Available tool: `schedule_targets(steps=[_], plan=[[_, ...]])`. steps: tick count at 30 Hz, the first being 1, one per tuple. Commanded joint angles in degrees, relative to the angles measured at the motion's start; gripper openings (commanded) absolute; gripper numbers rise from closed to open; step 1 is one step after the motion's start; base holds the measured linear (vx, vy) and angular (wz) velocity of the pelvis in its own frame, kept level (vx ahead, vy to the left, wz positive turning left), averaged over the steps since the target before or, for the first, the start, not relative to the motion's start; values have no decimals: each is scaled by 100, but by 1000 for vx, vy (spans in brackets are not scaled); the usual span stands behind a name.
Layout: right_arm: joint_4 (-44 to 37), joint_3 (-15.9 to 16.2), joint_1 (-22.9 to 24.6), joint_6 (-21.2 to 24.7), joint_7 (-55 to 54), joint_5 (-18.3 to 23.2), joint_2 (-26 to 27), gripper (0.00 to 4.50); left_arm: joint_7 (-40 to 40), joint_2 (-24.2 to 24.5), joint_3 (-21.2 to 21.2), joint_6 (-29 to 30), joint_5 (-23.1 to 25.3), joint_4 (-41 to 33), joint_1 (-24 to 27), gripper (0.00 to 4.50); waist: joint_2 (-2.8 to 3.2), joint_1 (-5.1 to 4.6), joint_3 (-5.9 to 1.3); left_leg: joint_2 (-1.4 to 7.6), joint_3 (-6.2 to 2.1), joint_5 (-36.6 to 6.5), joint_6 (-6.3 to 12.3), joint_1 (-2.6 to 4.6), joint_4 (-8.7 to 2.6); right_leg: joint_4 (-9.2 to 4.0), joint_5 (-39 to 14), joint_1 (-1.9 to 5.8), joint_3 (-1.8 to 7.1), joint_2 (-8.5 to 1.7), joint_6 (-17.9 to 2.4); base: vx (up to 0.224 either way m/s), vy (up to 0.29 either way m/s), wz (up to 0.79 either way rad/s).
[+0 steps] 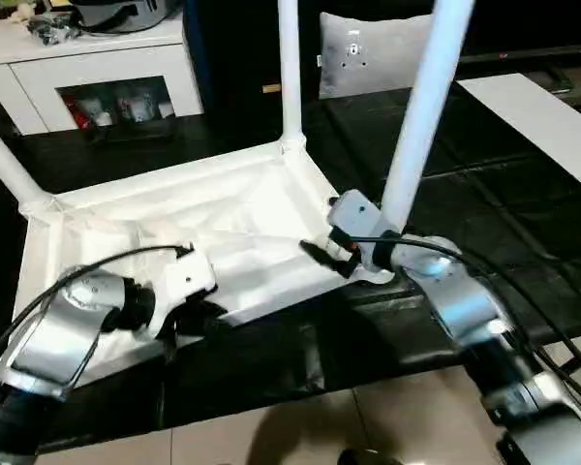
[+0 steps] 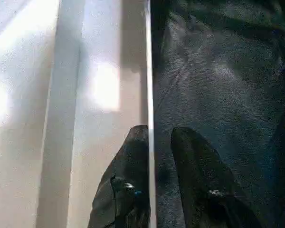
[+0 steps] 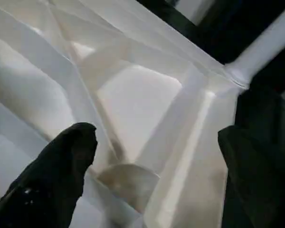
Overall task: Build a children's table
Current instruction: Rotate table base
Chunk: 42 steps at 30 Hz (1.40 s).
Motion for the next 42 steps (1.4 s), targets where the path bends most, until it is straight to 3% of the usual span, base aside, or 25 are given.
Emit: schedule_targets(steps=[1,3,5,6,8,11,13,17,20,24,25,27,31,32,34,37,42], plan=[[370,-72,-221,-129,-345,-200,-77,450,211,76,-67,67,243,-148,51,97,-19,-19,-366,249,-5,-432,401,-76,-438,-293,-1652,453,402,-371,-1012,0,0,0],[637,-184,-352,-166,-678,-255,-98,450,619,32,-83,-62,565,-55,-41,97,-12,-27,-362,238,0,-571,346,-69,-429,-314,-1942,438,397,-359,-934,0,0,0],[659,-270,-358,-155,-772,-248,-149,450,881,-22,-70,-295,731,122,-151,97,-9,8,-351,226,25,-796,314,-14,-421,-393,-2345,397,385,-344,-789,0,0,0],[719,-316,-357,-196,-800,-257,-186,450,1017,-55,-64,-443,753,240,-248,97,-6,25,-353,230,39,-891,313,10,-420,-415,-2401,373,385,-337,-754,0,0,0],[839,-347,-363,-311,-802,-280,-228,450,1174,-109,-73,-597,760,394,-403,97,2,18,-355,236,45,-995,300,-15,-430,-407,-2424,385,369,-326,-720,0,0,0],[958,-382,-315,-420,-848,-321,-332,450,1309,-190,-134,-1051,797,654,-628,97,20,53,-380,239,55,-1082,276,32,-425,-404,-2262,358,379,-318,-757,0,0,0],[1106,-412,-342,-511,-906,-295,-354,450,1426,-296,-150,-1244,789,756,-707,97,-8,43,-378,248,51,-1070,275,-14,-436,-362,-2053,380,387,-309,-848,0,0,0],[1257,-429,-407,-674,-1040,-274,-353,450,1638,-614,-42,-1472,624,966,-849,97,-2,32,-392,224,51,-1024,293,-56,-416,-375,-2168,420,367,-330,-780,0,0,0],[1339,-431,-467,-902,-986,-234,-319,450,1724,-672,-53,-1525,570,1121,-949,97,-29,23,-418,221,45,-829,370,-102,-399,-347,-2014,443,364,-341,-807,0,0,0],[1459,-441,-534,-1008,-1014,-278,-299,450,1949,-754,72,-1783,503,1277,-996,97,-33,16,-428,223,51,-665,456,-109,-383,-330,-1925,438,356,-333,-852,0,0,0],[1475,-431,-539,-1030,-1012,-291,-299,450,1875,-777,119,-1806,392,1241,-970,125,-28,18,-425,227,50,-658,458,-107,-385,-326,-1913,434,356,-326,-861,0,0,0],[1406,-425,-492,-1081,-982,-259,-265,450,1443,-1032,453,-1373,-374,806,-785,125,-57,25,-425,257,60,-615,439,-105,-391,-299,-1846,439,369,-356,-950,0,0,0],[1330,-442,-433,-1322,-857,-145,-184,450,810,-825,236,-960,-741,396,-405,152,-66,37,-419,273,67,-673,496,-96,-401,-284,-1817,409,391,-357,-1018,0,0,0],[1319,-451,-428,-1356,-838,-121,-171,450,772,-793,204,-920,-764,375,-370,165,-72,11,-405,261,66,-699,526,-124,-409,-283,-1872,426,385,-344,-983,0,0,0],[1125,-504,-355,-1273,-557,103,-112,450,644,-649,92,-768,-835,316,-242,181,-83,3,-392,249,75,-789,531,-99,-408,-322,-2099,409,377,-331,-896,0,0,0],[641,-646,-136,-739,-92,572,-9,450,459,-444,1,-440,-904,235,-72,205,-67,-8,-367,268,60,-925,549,-83,-433,-347,-2325,412,381,-317,-740,0,0,0],[-19,-670,386,-150,-78,741,44,450,785,-360,-90,-441,-459,608,-5,248,-47,8,-356,243,60,-1083,378,-25,-444,-432,-2666,376,361,-300,-538,0,0,0]])
